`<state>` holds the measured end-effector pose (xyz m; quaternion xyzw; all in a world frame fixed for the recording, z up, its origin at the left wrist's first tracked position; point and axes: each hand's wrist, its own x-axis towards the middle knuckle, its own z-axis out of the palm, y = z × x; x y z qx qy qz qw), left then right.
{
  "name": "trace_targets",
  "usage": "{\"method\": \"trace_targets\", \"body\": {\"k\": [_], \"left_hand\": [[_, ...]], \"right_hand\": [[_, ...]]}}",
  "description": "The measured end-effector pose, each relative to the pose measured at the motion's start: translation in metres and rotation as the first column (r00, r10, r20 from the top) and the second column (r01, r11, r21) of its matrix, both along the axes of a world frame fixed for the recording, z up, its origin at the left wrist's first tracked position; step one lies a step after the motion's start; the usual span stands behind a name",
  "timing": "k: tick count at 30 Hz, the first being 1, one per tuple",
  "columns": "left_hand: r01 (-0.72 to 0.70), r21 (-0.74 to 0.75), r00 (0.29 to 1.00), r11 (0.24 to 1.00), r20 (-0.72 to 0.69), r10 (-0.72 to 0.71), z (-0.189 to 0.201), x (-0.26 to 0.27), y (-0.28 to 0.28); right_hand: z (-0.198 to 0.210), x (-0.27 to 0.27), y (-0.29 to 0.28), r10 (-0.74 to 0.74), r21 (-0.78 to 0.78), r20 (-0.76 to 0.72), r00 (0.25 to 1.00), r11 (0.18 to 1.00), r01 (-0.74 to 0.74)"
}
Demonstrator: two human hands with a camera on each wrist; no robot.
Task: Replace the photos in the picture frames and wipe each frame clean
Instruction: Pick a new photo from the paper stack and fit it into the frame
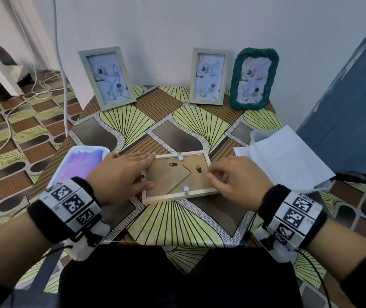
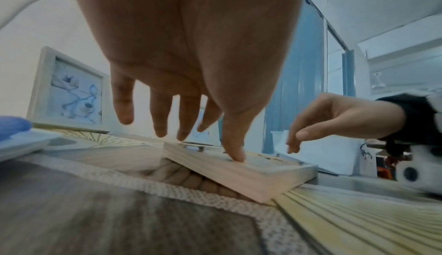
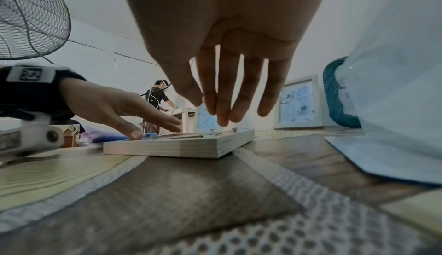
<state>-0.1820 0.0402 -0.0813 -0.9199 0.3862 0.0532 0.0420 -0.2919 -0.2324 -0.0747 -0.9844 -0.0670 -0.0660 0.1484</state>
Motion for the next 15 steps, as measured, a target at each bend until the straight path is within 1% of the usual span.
{"method": "trace_targets", "body": {"k": [2,4,5,6,8,9,10,15], "left_hand": [[0.015,-0.123,0.994,0.992,0.111,-0.001,0.003,-0.011,0.004],[0.040,-0.195,0.982,0.980,0.190,-0.002,0.006,-0.018,0.008],[0.032,-0.202,0.983,0.979,0.182,0.005,0.007,-0.020,0.010],[-0.001,-0.184,0.991,0.983,0.133,0.026,0.007,-0.023,0.012],[-0.079,-0.059,0.996,0.995,0.037,0.081,0.003,-0.027,0.015],[-0.100,0.004,0.995,0.995,0.006,0.100,-0.002,-0.027,0.017],[-0.111,0.036,0.994,0.993,-0.017,0.112,-0.005,-0.027,0.018],[-0.128,0.005,0.991,0.992,-0.038,0.129,-0.008,-0.023,0.021]], "right_hand": [[0.000,0.003,-0.002,-0.038,-0.075,-0.003,0.999,0.997,0.038],[-0.002,0.006,-0.004,-0.059,-0.170,-0.060,0.996,0.984,0.048],[-0.003,0.008,-0.005,-0.057,-0.197,-0.092,0.994,0.980,0.038],[-0.005,0.009,-0.006,-0.052,-0.209,-0.121,0.991,0.978,0.025],[-0.008,0.011,-0.006,-0.046,-0.209,-0.165,0.985,0.978,0.010],[-0.009,0.012,-0.006,-0.045,-0.205,-0.177,0.983,0.979,0.008],[-0.010,0.013,-0.007,-0.042,-0.201,-0.182,0.982,0.980,0.005],[-0.013,0.014,-0.007,-0.049,-0.183,-0.184,0.982,0.983,0.015]]}}
